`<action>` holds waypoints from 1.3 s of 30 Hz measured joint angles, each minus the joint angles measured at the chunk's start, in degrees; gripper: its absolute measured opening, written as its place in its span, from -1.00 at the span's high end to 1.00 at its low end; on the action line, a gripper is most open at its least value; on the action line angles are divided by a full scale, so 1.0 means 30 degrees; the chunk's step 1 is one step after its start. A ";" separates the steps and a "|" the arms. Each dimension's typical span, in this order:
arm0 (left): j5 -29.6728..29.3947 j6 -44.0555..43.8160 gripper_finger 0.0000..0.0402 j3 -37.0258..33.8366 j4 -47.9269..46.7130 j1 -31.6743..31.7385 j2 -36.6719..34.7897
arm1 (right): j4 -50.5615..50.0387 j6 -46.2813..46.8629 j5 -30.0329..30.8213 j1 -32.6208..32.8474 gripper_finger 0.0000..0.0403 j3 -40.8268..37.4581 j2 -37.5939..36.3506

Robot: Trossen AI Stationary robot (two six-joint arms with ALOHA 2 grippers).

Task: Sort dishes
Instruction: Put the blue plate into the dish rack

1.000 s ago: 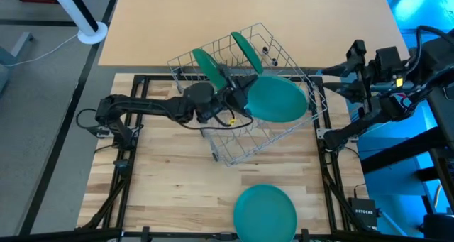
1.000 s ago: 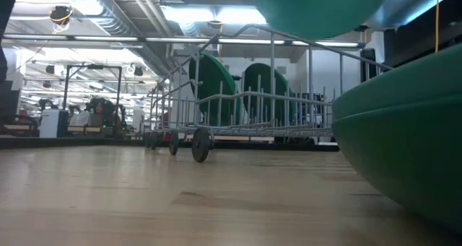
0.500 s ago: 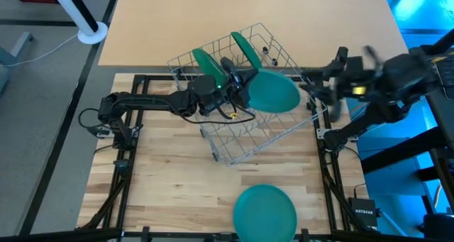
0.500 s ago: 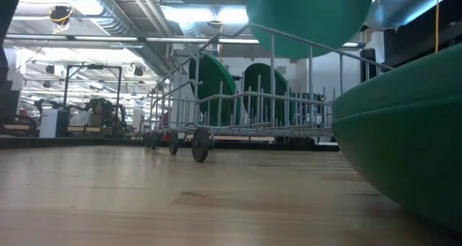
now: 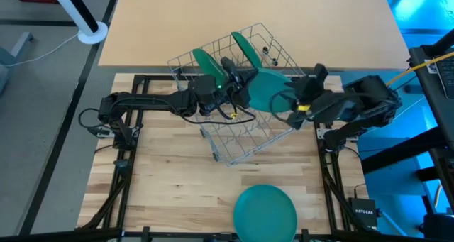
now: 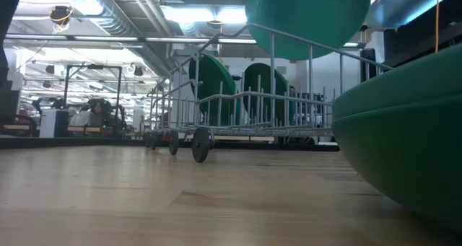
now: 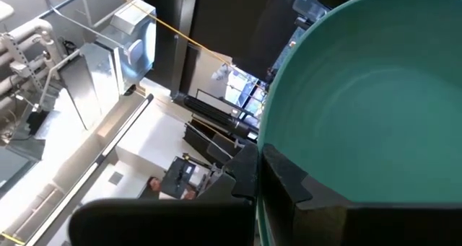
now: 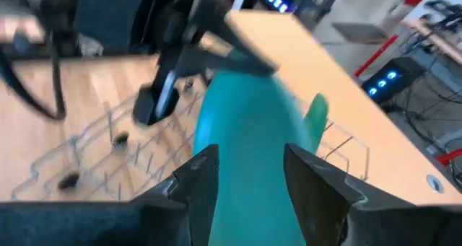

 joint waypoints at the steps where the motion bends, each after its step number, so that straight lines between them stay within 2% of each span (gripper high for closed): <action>1: 0.0000 -0.0073 1.00 0.0000 -0.0035 0.0000 0.0000 | -0.0081 0.0000 -0.0154 0.0046 0.20 -0.0038 0.0116; 9: -0.0007 -0.0503 1.00 0.0000 -0.0155 0.0007 0.0000 | -0.0085 -0.1187 0.2038 0.0010 0.20 -0.0259 -0.1159; 11: -0.0007 -0.0503 1.00 0.0000 -0.0204 0.0007 0.0000 | -0.0093 -0.0767 0.1538 0.0010 0.20 -0.0259 -0.2172; 14: -0.0011 -0.0503 1.00 0.0000 -0.0271 0.0029 0.0000 | 0.0007 0.1001 -0.0508 0.0010 0.20 -0.0681 -0.4105; 17: -0.0015 -0.0503 1.00 0.0000 -0.0286 0.0029 0.0000 | -0.0016 0.3347 -0.1614 0.0028 0.20 -0.3568 -0.6741; 21: -0.0025 -0.0535 1.00 0.0000 -0.0608 0.0029 -0.0022 | 0.0598 0.6950 -0.1682 0.0024 0.20 -1.0374 -1.0254; 24: -0.0142 -0.0622 1.00 0.0000 -0.0808 0.0029 -0.0022 | 0.5262 0.6427 -0.1747 0.0024 0.20 -1.5139 -1.1515; 27: -0.0153 -0.0634 1.00 0.0000 -0.0900 0.0029 -0.0029 | 1.0497 0.3959 -0.1739 0.0024 0.20 -1.8000 -1.1761; 29: -0.0160 -0.0644 1.00 0.0000 -0.1040 0.0036 -0.0029 | 1.2379 0.3206 -0.0189 0.0031 0.20 -1.8942 -1.1645; 33: -0.0225 -0.0903 1.00 0.0000 -0.1360 0.0046 -0.0029 | 1.2802 0.2891 0.3296 0.0020 0.20 -1.9333 -1.0901; 39: -0.0372 -0.0860 1.00 0.0000 -0.1859 0.0192 -0.0029 | 1.3443 0.2325 0.3221 0.0017 0.20 -1.8803 -1.0215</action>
